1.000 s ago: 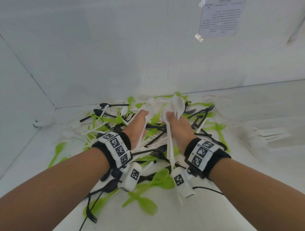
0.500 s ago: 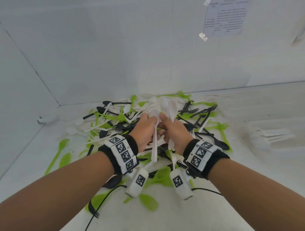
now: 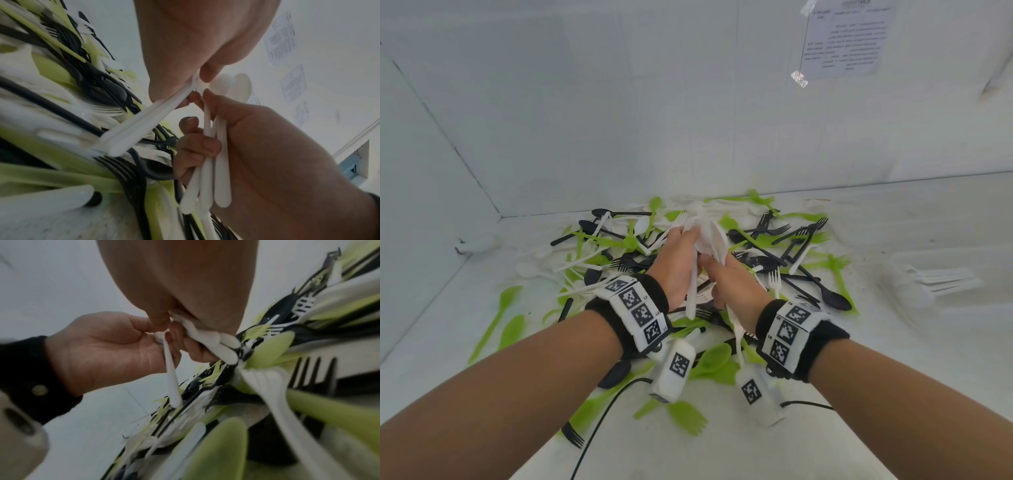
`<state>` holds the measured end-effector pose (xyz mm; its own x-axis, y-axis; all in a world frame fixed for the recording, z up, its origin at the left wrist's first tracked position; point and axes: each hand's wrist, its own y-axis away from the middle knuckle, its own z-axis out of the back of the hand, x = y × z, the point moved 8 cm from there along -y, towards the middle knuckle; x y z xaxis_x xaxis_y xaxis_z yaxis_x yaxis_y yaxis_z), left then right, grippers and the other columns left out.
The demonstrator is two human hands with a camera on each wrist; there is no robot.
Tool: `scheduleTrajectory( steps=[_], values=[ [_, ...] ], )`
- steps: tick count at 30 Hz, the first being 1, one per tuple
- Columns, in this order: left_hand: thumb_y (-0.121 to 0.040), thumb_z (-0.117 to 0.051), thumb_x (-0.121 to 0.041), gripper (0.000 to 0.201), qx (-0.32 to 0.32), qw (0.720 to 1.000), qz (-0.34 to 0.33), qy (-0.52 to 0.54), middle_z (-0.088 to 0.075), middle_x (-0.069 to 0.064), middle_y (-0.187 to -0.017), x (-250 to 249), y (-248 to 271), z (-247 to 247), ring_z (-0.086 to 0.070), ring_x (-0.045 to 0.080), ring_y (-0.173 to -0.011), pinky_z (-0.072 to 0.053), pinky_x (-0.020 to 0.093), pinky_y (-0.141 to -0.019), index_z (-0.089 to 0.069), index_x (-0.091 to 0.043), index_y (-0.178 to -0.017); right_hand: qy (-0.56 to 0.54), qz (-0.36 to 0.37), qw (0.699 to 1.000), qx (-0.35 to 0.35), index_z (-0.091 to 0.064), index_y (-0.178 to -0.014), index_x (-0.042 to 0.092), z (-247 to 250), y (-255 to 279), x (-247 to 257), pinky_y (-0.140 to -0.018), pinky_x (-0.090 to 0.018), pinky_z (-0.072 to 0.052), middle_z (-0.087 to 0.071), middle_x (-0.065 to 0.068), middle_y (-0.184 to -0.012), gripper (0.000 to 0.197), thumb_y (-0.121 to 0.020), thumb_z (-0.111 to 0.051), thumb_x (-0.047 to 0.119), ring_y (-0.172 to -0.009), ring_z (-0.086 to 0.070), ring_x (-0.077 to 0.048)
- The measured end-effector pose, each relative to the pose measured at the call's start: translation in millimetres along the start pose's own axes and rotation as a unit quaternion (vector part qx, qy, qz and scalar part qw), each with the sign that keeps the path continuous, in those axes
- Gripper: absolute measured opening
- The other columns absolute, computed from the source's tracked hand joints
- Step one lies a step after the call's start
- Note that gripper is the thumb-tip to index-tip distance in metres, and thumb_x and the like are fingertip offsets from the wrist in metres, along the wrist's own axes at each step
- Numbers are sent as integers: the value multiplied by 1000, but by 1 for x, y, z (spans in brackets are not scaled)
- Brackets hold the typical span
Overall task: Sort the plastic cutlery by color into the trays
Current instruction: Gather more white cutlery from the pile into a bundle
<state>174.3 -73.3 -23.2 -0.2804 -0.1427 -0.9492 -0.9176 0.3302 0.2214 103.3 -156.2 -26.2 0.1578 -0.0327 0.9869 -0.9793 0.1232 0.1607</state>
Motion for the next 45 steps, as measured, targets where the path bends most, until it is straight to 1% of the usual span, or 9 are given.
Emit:
scheduleTrajectory(
  steps=[7,11,14,17,21,28,34,39,45],
  values=[
    [-94,-52,-3,27,22,998,-25,-46,-55,17,-92,-2,4,3,-50,25,-65,-43,34,-53,-49,3,-121,-88,-44,995,31,-57,-91,12,-3,-8,-5,-52,-30,-29,-53,-4,-73,17,-105,-53,21,-49,-38,-17],
    [-98,-40,-2,21,-41,996,-49,-66,-64,18,-102,-10,5,15,-65,30,-86,-57,48,-81,-52,-6,-115,-121,-34,991,-43,-68,-107,14,13,-15,-7,-58,-27,-46,-60,1,-74,25,-106,-52,34,-56,-52,-11],
    [-100,-36,-4,25,-91,993,-66,-45,-60,11,-96,-16,5,28,-63,19,-71,-56,35,-69,-44,-11,-122,-67,-46,988,-129,-58,-123,18,35,-20,-15,-51,-28,-38,-43,0,-72,26,-106,-48,35,-55,-40,-13],
    [-98,-42,-9,11,-72,996,-45,-35,-46,7,-88,-12,5,23,-43,13,-59,-39,26,-56,-44,-13,-107,42,-51,997,-39,-46,-120,25,19,-19,-16,-49,-29,-35,-42,-3,-82,18,-102,-47,30,-60,-37,-14],
    [-91,-64,-50,50,-11,1000,-3,-18,-57,13,-114,-2,9,-1,-65,26,-101,-56,47,-92,-44,-15,-119,88,-57,993,46,-39,-136,35,-11,-15,-16,-48,-26,-37,-51,-5,-87,38,-100,-46,24,-58,-42,-13],
    [-98,-63,-32,37,-1,999,-15,-36,-60,17,-111,-2,11,3,-65,33,-105,-55,49,-91,-47,-11,-125,90,-28,994,55,-28,-150,41,-14,-13,-13,-46,-22,-41,-58,1,-106,58,-99,-42,16,-61,-46,-7],
    [-103,-49,-14,30,-21,999,-22,-24,-60,16,-128,-2,10,8,-64,31,-116,-57,48,-91,-46,-15,-133,-4,-45,998,38,-43,-131,23,-11,-14,-9,-50,-27,-32,-51,-3,-83,34,-101,-52,35,-51,-43,-10],
    [-102,-46,-8,31,-32,998,-33,-30,-59,12,-126,-3,7,11,-62,26,-113,-52,42,-100,-46,-14,-133,80,11,997,-3,-60,-123,28,1,-18,-4,-88,-37,-46,-62,12,-98,32,-105,-41,47,-85,-54,-7],
    [-101,-55,-25,33,-42,998,-44,-15,-56,5,-107,-8,6,7,-57,17,-91,-49,35,-81,-42,-14,-129,130,93,985,-71,-52,-113,17,15,-17,12,-83,-43,-50,-60,-5,-96,25,-106,-42,39,-82,-56,-23]
  ],
)
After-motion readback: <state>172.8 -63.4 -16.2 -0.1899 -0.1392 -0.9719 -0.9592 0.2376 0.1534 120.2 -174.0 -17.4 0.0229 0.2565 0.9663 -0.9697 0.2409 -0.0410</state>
